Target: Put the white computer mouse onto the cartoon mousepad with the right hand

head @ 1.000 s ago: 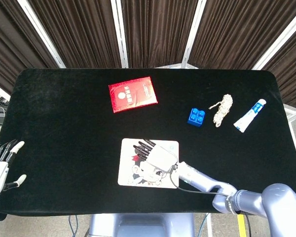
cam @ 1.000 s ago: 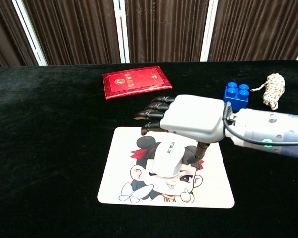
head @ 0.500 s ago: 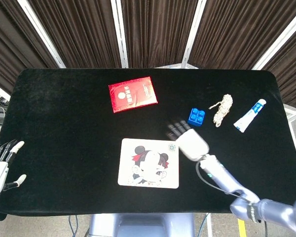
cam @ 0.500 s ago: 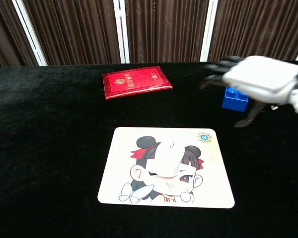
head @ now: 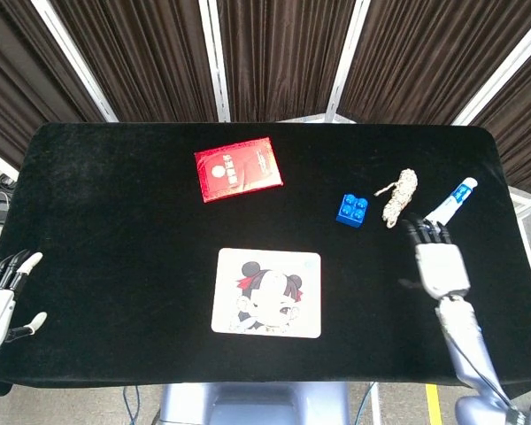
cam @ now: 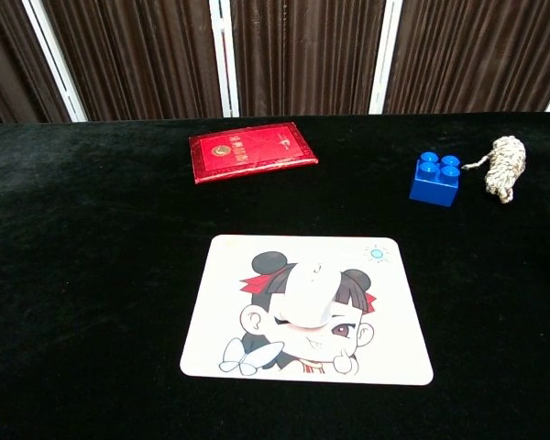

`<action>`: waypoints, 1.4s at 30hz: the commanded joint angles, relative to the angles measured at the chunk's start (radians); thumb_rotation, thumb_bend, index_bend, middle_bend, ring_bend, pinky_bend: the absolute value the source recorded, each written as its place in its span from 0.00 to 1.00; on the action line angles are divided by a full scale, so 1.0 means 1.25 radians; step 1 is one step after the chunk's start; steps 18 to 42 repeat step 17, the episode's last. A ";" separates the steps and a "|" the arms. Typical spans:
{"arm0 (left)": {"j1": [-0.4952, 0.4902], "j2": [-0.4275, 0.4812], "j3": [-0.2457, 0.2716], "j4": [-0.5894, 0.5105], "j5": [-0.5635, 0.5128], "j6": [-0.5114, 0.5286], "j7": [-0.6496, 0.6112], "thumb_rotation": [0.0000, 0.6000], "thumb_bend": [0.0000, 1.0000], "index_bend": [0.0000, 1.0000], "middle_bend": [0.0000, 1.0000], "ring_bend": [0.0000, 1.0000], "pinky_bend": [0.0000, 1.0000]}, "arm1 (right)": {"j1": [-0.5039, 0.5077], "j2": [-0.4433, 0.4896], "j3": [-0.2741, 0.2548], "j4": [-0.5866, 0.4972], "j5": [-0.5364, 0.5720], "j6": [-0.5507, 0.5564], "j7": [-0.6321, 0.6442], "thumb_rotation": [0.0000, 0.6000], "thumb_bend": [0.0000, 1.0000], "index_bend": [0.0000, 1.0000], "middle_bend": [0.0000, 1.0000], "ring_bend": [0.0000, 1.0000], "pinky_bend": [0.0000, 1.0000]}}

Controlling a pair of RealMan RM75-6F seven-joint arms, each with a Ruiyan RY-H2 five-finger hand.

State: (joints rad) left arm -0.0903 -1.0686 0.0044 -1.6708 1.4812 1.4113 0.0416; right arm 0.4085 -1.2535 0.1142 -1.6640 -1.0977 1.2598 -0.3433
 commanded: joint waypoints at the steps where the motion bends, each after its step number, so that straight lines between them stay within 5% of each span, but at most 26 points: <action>1: 0.000 -0.002 -0.001 0.000 -0.002 0.001 0.001 1.00 0.27 0.08 0.00 0.00 0.00 | -0.036 0.017 -0.001 -0.008 0.002 0.031 0.038 1.00 0.00 0.05 0.00 0.00 0.00; 12: 0.005 -0.010 -0.009 0.001 -0.012 0.011 0.001 1.00 0.27 0.08 0.00 0.00 0.00 | -0.090 0.024 -0.011 0.018 -0.072 0.083 0.124 1.00 0.00 0.05 0.00 0.00 0.00; 42: 0.008 -0.010 -0.009 0.000 -0.013 0.016 0.001 1.00 0.27 0.08 0.00 0.00 0.00 | -0.090 0.006 -0.008 0.028 -0.083 0.082 0.113 1.00 0.00 0.05 0.00 0.00 0.00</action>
